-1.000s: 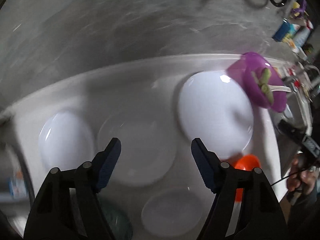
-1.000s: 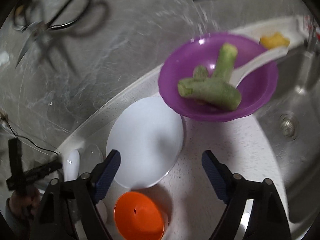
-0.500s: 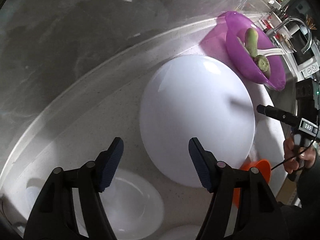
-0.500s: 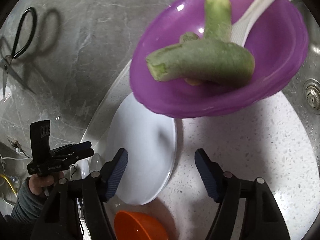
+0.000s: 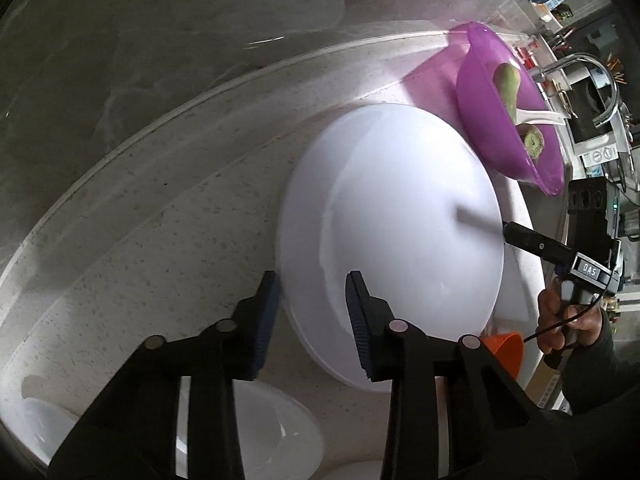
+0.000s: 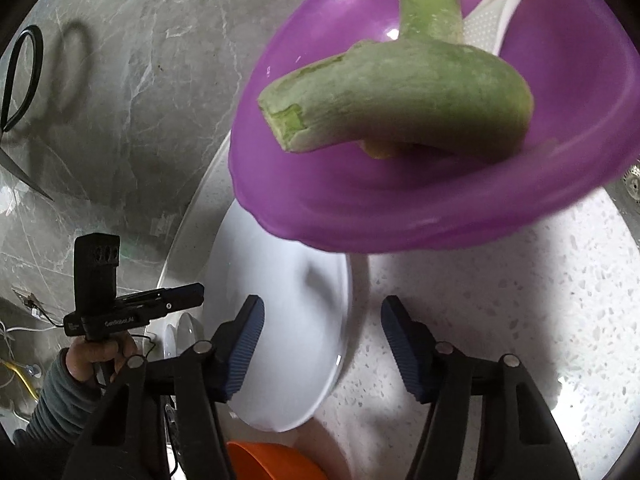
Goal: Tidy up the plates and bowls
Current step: 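Reach the right gripper to the large white plate rim and close on it, then lift the large white plate with the right gripper and carry it toward the green bowl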
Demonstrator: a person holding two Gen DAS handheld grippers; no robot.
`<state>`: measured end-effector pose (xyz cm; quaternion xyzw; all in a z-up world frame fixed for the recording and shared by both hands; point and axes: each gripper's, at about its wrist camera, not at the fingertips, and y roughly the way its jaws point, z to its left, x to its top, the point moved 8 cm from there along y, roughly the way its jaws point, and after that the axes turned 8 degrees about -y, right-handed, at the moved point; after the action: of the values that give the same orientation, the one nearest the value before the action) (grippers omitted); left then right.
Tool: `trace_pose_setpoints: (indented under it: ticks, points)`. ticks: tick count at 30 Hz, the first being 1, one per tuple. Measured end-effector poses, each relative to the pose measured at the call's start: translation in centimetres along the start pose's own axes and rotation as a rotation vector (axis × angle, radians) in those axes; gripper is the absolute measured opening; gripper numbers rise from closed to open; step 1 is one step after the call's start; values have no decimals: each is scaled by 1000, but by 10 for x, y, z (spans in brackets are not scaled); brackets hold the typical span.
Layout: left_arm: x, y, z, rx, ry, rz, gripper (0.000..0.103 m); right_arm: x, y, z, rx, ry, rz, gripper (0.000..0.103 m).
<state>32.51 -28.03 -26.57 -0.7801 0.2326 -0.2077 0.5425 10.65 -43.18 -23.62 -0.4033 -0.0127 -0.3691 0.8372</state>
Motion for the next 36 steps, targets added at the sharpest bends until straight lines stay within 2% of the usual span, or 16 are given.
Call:
trace_pose_setpoints:
  ticks: [4, 7, 9, 10, 13, 17, 19, 20, 21, 25, 36]
  points:
    - [-6, -6, 11, 18, 4, 11, 31, 0, 1, 0, 4, -1, 5, 57]
    - [-5, 0, 13, 27, 3, 17, 31, -1, 0, -4, 9, 6, 5, 50]
    - [-5, 5, 13, 28, 8, 24, 31, -1, 3, -5, 7, 6, 19, 39]
    - [-6, 6, 13, 20, 15, 31, 31, -2, 6, -4, 3, -1, 37, 36]
    - [-9, 13, 9, 15, 38, 46, 27, -6, 10, 1, 6, -21, 90, 34]
    - [-8, 16, 13, -7, 23, 49, 19, -4, 9, 0, -2, -22, 86, 32]
    - [-7, 17, 15, -19, 16, 49, 19, -3, 9, -3, -22, -27, 91, 24]
    - [-8, 17, 15, -17, 18, 49, 19, -3, 8, -4, -33, -31, 94, 16]
    - [-8, 17, 15, -13, 21, 49, 19, -3, 8, -7, -48, -34, 98, 14]
    - [-11, 16, 15, 10, 24, 43, 19, -2, 4, -8, -52, -22, 93, 14]
    - [-21, 0, 14, 2, -29, 29, 17, 6, -8, -7, -23, -2, 71, 13]
